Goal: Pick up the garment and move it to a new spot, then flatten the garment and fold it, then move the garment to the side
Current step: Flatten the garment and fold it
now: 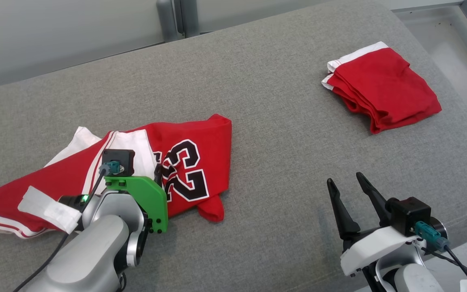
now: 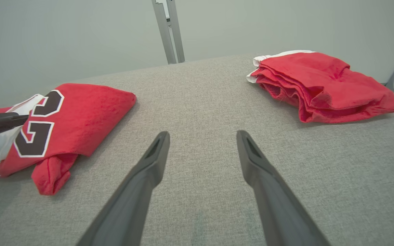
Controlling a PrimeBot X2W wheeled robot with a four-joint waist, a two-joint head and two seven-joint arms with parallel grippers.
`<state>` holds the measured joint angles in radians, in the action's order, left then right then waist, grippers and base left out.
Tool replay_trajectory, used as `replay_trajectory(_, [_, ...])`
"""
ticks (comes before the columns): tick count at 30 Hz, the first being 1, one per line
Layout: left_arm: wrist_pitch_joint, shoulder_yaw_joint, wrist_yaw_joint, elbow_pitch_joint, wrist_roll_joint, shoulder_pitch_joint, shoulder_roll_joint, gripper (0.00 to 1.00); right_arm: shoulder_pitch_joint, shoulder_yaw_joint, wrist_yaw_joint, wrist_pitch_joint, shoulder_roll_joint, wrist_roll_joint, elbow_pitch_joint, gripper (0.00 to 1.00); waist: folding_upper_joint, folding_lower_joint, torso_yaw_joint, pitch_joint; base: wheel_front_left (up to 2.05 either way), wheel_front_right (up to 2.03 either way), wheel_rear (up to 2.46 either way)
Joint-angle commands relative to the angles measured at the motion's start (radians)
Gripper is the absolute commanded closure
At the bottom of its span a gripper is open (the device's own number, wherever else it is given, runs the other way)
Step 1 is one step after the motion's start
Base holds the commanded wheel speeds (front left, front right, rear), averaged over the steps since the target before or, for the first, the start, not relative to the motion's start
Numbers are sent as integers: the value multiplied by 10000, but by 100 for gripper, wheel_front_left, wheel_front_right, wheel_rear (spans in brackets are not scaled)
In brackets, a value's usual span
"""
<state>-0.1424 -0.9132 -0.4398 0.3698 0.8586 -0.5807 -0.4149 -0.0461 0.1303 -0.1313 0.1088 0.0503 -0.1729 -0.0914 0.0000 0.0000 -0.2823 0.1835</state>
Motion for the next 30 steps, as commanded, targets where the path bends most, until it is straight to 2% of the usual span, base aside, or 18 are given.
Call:
replay_trajectory(1, [-22, 24, -25, 80, -15, -49, -66, 42, -102, -17, 12, 84, 3, -18, -30, 0, 0, 0, 27, 5, 0, 0, 0])
replay_trajectory(3, [-37, -16, 14, 98, -7, -76, -42, 88, -130, 11, 12, 76, 3, -26, -38, 0, 0, 0, 49, 11, 0, 0, 0])
replay_trajectory(4, [-24, -39, 49, 109, -27, -100, -25, 100, -144, 17, 12, 74, 3, -32, -45, 0, 0, 0, 62, 15, 0, 0, 0])
replay_trajectory(12, [179, -88, 235, 176, -74, -220, 158, 100, -182, -26, 12, 110, 4, 15, -63, 0, 0, 0, 197, -6, 0, 0, 0])
replay_trajectory(18, [897, 381, 168, -484, 139, -73, 141, 100, 68, -295, 12, 62, 4, 98, -33, 0, 0, 0, 767, -187, 0, 0, 0])
replay_trajectory(24, [1960, 1326, -476, -2376, 355, 912, -640, 100, 236, -434, 12, -81, 4, 204, 50, 0, 0, 0, 1939, -681, 0, 0, 0])
replay_trajectory(30, [2405, 2060, -1323, -3988, 447, 1978, -1675, 100, 345, -342, 12, -224, 7, 221, 122, 0, 0, 0, 2682, -1059, 0, 0, 0])
